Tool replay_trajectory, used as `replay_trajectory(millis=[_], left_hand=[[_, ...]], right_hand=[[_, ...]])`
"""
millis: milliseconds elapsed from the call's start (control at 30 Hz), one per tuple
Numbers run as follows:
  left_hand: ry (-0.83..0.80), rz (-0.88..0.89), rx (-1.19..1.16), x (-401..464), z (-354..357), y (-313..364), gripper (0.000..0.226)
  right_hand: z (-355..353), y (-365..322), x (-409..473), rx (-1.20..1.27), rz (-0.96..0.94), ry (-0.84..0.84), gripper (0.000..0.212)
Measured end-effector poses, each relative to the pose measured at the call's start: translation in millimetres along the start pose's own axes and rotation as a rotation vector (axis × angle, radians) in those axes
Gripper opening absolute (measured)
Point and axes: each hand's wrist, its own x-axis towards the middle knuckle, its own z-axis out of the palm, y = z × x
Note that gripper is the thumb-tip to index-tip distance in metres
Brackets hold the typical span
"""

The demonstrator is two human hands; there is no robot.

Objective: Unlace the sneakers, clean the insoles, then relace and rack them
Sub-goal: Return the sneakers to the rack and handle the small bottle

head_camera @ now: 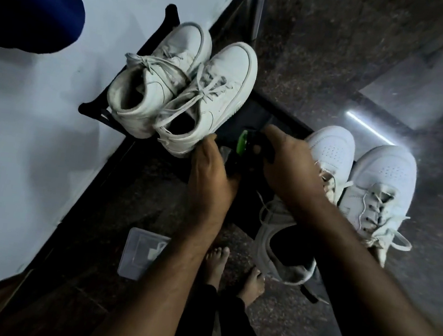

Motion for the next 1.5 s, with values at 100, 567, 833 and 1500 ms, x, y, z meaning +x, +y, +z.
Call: replay_trajectory(millis=[100,567,833,1500], left_hand=[[0.023,0.038,-0.068,-3,-10,1,0.088],[0.08,0.166,-0.605,-11,-42,65,0.082],[-0.025,0.109,-0.864,-24,-81,91,0.046],[-0.286,0.056,-0.836,-59,-231,133,0.017]], right_hand=[[-7,-14,-15,0.147,0.016,0.089,0.007],[-43,-45,-48,0.697,-0.171,0.35,0.009],[-82,-84,-70,1.373,-0.116,0.405,0.014],[-185,-128,-113,1.307,0.146,0.519,0.014]])
